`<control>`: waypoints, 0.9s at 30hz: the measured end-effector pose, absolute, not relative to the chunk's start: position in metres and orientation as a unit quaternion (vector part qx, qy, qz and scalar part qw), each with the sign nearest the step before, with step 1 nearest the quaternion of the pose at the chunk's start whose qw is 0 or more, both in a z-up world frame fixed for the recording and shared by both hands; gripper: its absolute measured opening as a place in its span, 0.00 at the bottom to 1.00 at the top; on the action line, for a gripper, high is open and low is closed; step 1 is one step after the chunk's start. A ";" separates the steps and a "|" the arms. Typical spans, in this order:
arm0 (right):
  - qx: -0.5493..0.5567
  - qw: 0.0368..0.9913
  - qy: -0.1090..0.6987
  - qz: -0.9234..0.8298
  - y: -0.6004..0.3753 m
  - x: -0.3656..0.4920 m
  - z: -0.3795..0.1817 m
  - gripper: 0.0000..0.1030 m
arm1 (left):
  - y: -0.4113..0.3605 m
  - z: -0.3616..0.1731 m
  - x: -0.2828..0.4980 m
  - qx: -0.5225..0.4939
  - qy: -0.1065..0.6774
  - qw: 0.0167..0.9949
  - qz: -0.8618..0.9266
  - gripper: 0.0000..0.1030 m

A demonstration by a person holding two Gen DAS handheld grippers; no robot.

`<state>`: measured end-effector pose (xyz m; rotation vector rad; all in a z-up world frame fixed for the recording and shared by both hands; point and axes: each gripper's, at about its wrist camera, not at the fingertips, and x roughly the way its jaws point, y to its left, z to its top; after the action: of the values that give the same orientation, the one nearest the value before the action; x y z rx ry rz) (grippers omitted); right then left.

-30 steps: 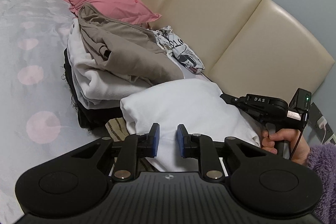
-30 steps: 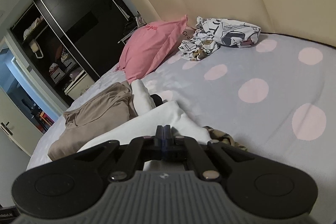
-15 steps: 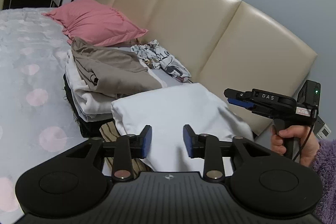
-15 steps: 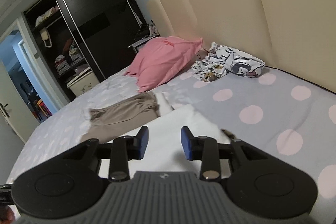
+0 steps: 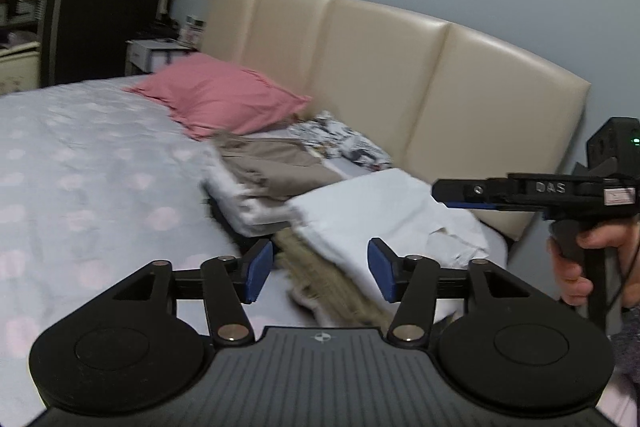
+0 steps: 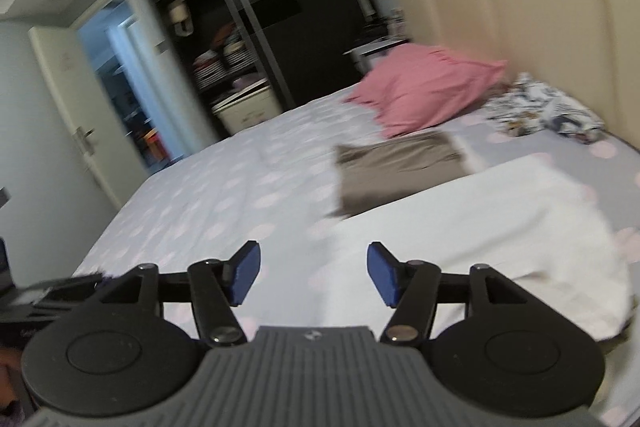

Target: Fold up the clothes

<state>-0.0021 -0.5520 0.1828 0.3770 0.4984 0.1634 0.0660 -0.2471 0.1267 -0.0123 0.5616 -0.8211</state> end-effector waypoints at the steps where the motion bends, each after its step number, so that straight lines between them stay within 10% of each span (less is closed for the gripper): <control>1: 0.184 0.947 0.248 0.088 -0.539 -0.004 0.182 0.65 | -0.235 0.128 0.062 -0.002 0.268 0.884 -0.383 0.54; 27: 0.077 0.929 0.311 0.185 -0.241 -0.052 0.082 0.83 | -0.018 0.055 -0.035 -0.037 0.254 0.963 -0.082 0.65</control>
<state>-0.0522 -0.2414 0.0821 0.1574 0.6372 0.3789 -0.0350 -0.0183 0.0554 -0.0747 0.5144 -0.1666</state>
